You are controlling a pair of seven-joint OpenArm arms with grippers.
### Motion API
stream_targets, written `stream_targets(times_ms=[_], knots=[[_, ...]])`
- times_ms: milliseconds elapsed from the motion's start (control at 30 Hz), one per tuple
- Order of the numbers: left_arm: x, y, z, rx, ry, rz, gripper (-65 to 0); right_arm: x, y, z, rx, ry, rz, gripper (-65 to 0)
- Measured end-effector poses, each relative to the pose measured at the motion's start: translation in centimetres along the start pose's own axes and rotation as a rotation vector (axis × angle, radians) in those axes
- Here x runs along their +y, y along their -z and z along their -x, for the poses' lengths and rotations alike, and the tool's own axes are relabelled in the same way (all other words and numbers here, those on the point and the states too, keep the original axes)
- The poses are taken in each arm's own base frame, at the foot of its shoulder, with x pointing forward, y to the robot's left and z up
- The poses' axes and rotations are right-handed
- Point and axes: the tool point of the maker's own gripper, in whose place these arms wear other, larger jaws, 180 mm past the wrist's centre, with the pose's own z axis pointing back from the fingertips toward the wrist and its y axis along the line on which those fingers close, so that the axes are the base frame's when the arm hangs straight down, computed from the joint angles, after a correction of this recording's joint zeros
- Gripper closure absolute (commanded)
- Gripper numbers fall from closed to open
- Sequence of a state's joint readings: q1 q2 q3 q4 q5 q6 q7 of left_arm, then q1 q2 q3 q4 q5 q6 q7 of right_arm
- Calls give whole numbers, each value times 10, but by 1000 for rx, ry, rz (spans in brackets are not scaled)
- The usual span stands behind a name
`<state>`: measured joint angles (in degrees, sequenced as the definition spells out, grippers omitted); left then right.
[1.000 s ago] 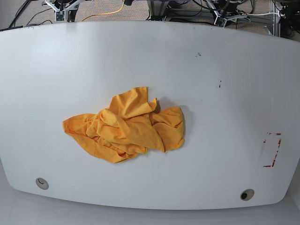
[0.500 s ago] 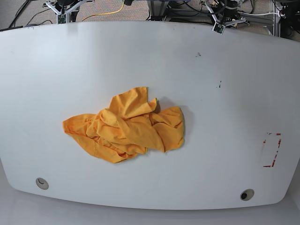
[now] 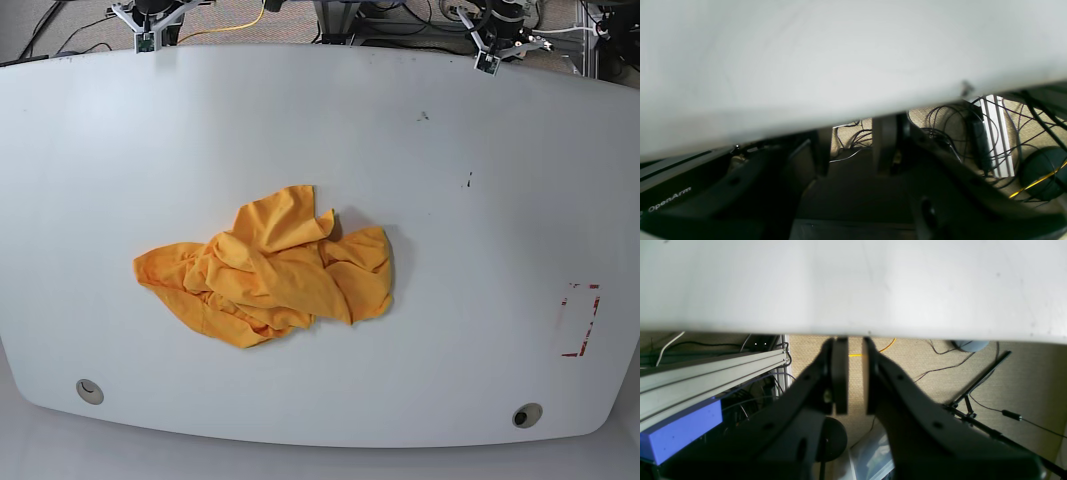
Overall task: Layout the t-shirt on the table in an organized manner, then fold the t-shirt properly
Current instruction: 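Move both grippers out over the table toward the orange shirt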
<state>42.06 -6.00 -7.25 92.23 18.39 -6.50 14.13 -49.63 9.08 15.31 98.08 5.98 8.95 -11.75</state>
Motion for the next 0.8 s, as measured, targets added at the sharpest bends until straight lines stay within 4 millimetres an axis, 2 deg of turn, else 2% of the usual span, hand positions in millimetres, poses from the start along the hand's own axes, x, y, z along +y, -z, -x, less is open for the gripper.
stream_targets(times_ms=[133, 800], knots=[[-5, -1, -2, -5, -4, 15, -181, 0, 0, 0, 2, -1, 0, -65], [-8, -8, 5, -14, 6, 20, -181, -1, -6, 4, -13, -4, 1, -65]])
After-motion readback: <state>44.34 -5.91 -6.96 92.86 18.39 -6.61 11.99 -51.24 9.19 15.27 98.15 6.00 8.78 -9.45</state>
